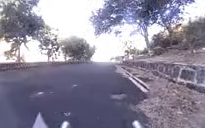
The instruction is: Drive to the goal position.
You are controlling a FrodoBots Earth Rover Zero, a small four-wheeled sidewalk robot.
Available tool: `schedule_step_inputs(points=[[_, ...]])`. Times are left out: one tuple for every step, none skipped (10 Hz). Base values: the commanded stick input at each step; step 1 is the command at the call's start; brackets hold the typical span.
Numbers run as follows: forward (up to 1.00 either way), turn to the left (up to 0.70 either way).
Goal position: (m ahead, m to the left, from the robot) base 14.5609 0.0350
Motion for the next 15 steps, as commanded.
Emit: schedule_step_inputs(points=[[0.50,0.00],[0.50,0.00],[0.50,0.00],[0.50,0.00],[0.50,-0.07],[0.50,-0.20],[0.50,-0.45],[0.50,-0.45],[0.50,-0.45],[0.50,-0.41],[0.50,-0.18],[0.50,0.00],[0.50,0.00],[0.50,0.00],[0.50,0.00]])
